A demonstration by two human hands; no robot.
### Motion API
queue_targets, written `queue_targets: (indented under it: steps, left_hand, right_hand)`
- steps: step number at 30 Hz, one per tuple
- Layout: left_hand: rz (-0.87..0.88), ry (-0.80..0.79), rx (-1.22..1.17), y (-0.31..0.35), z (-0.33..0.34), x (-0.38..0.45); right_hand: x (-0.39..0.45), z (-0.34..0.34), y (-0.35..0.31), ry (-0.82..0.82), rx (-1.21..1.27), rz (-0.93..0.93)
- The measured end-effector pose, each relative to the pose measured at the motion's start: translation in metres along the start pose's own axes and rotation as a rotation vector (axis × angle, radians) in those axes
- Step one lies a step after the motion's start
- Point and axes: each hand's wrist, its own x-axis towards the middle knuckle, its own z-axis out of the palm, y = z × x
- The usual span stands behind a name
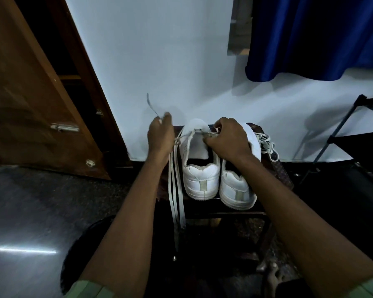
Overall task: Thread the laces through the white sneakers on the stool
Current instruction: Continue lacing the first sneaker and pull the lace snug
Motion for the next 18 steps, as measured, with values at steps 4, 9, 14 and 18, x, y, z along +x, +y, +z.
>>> queue_targets:
  steps: [4,9,14,18]
  left_hand:
    - [0.191,-0.144,0.572,-0.017,0.006,-0.005]
    - [0.413,-0.142,1.014,-0.014,0.005,-0.002]
    - [0.268,-0.160,0.269,-0.005,0.002,-0.005]
    - [0.081,0.104,-0.379,0.020,0.004,-0.009]
  right_hand:
    - [0.000,0.000,0.000,-0.001,0.005,-0.001]
    - [-0.001,-0.001,-0.001,-0.009,-0.002,0.004]
    - [-0.002,-0.001,-0.002,-0.006,0.011,0.009]
    - [-0.002,-0.002,-0.002,-0.010,0.009,0.007]
